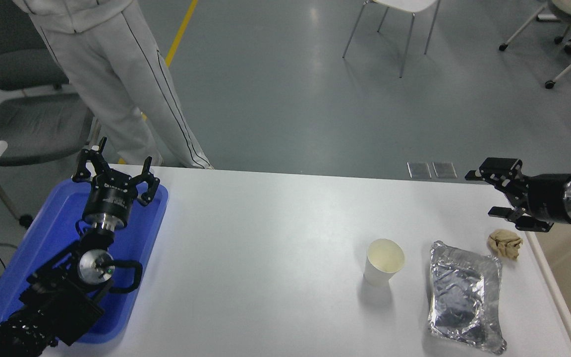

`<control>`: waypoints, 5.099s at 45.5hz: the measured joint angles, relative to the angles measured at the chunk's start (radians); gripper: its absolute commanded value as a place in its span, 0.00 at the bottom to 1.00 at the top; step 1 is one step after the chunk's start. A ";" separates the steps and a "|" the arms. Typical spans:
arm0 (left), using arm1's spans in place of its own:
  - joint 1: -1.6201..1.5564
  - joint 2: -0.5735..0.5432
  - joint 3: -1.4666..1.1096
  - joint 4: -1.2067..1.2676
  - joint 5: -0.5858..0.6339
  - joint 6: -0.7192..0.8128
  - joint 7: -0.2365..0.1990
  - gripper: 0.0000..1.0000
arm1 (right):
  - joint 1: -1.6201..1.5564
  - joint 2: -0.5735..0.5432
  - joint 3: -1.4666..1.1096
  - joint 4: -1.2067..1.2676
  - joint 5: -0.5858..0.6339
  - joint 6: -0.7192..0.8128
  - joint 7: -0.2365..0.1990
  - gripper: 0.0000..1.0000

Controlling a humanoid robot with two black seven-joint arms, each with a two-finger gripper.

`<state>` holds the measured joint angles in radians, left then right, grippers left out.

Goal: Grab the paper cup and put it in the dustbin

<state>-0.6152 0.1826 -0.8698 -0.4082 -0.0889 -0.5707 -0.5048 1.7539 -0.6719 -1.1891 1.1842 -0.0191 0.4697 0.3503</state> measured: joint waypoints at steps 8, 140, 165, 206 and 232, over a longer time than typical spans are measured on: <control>0.000 0.000 0.000 0.000 0.000 0.000 0.000 1.00 | 0.134 0.059 -0.076 0.058 -0.056 0.065 -0.055 1.00; -0.001 0.000 -0.002 -0.003 0.000 -0.002 0.000 1.00 | 0.098 0.424 0.109 0.211 -0.201 -0.144 -0.392 0.97; -0.001 0.001 -0.001 -0.003 0.000 -0.002 0.000 1.00 | -0.116 0.486 0.134 0.105 -0.206 -0.275 -0.393 0.94; -0.001 0.001 -0.001 -0.003 0.000 -0.002 0.000 1.00 | -0.236 0.518 0.138 0.031 -0.183 -0.383 -0.393 0.00; -0.001 0.001 -0.001 -0.003 0.000 -0.002 0.000 1.00 | -0.210 0.508 0.137 0.059 -0.063 -0.371 -0.393 0.00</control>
<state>-0.6167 0.1832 -0.8712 -0.4111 -0.0889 -0.5722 -0.5046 1.5437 -0.1641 -1.0520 1.2435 -0.0820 0.0990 -0.0428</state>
